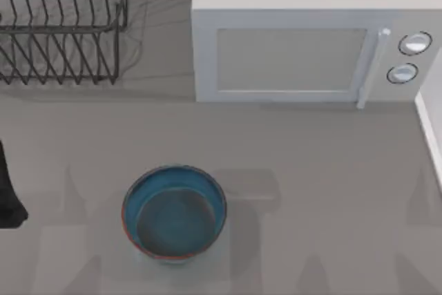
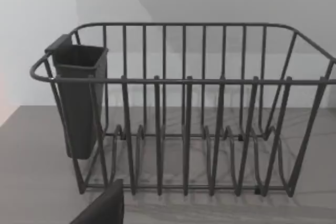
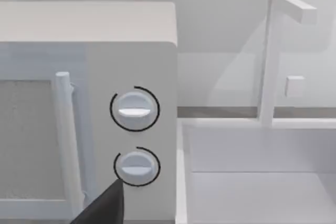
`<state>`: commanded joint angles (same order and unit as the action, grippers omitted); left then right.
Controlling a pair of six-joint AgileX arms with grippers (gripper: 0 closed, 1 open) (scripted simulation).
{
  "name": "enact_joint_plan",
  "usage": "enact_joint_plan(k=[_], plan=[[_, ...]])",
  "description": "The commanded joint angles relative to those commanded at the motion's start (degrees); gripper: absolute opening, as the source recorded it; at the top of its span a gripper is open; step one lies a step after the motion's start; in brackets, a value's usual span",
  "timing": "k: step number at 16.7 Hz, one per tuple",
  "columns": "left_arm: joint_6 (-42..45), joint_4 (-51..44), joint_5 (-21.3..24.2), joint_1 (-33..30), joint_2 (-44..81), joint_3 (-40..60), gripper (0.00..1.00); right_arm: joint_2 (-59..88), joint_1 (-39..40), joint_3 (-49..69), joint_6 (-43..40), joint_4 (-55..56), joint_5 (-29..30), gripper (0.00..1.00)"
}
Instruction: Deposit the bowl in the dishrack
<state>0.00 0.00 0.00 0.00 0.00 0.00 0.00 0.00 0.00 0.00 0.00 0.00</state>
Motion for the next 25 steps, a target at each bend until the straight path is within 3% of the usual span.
enact_joint_plan(k=[4,8,19,25], plan=[[-0.97,-1.46,0.1,-1.08,1.75,1.75,1.0,0.0,0.0,0.0,0.0,0.0,0.0,1.0],[-6.33,-9.56,0.34,-6.73,12.62,12.43,1.0,0.0,0.0,0.0,0.0,0.0,0.0,1.0],[-30.41,-48.69,0.05,-31.72,75.86,62.64,1.0,0.0,0.0,0.0,0.0,0.0,0.0,1.0],[-41.48,-65.89,0.07,-42.95,102.13,85.25,1.0,0.0,0.0,0.0,0.0,0.0,0.0,1.0]])
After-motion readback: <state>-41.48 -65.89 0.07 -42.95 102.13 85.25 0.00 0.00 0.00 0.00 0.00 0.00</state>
